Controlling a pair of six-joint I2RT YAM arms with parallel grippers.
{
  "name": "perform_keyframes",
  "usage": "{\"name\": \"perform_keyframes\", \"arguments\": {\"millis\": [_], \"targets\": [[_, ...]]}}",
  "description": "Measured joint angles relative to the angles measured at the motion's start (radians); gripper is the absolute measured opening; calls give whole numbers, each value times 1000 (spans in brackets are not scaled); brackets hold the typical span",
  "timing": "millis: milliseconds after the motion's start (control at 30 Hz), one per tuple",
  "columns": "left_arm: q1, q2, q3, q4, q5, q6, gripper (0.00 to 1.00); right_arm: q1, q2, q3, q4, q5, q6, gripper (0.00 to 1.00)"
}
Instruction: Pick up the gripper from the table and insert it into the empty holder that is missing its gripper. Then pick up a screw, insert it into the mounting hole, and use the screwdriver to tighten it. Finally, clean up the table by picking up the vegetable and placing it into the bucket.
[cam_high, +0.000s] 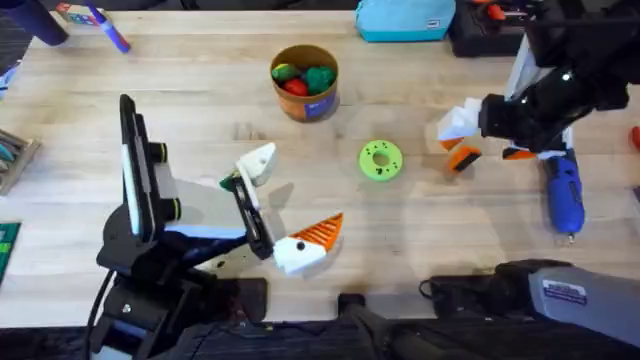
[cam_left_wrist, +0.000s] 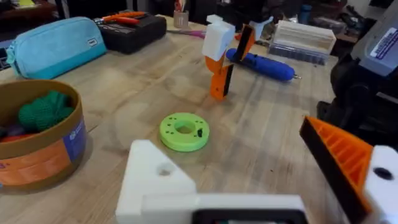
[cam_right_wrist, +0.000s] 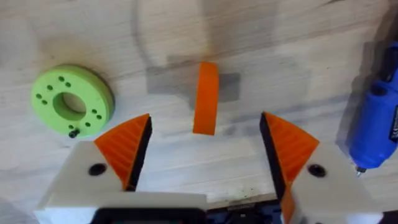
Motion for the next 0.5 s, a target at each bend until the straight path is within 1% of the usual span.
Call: {"name": "perform_keyframes", "arguments": {"millis": [67, 100, 200, 233, 267, 333, 500], "targets": [[0, 0, 0, 0, 0, 0, 990, 0, 13, 0, 0, -2, 23, 991], [0, 0, 0, 0, 0, 0, 990, 0, 22, 0, 0, -3, 32, 967], [0, 0, 0, 0, 0, 0, 990, 0, 47, 0, 0, -16, 50, 816], [0, 0, 0, 0, 0, 0, 990, 0, 56, 0, 1, -22, 57, 724], [0, 0, 0, 0, 0, 0, 990, 0, 65, 0, 3, -30, 62, 660], [0, 0, 0, 0, 0, 0, 990, 0, 81, 0, 7, -40, 65, 608], [0, 0, 0, 0, 0, 0, 990, 0, 99, 0, 7, -53, 79, 532]]}}
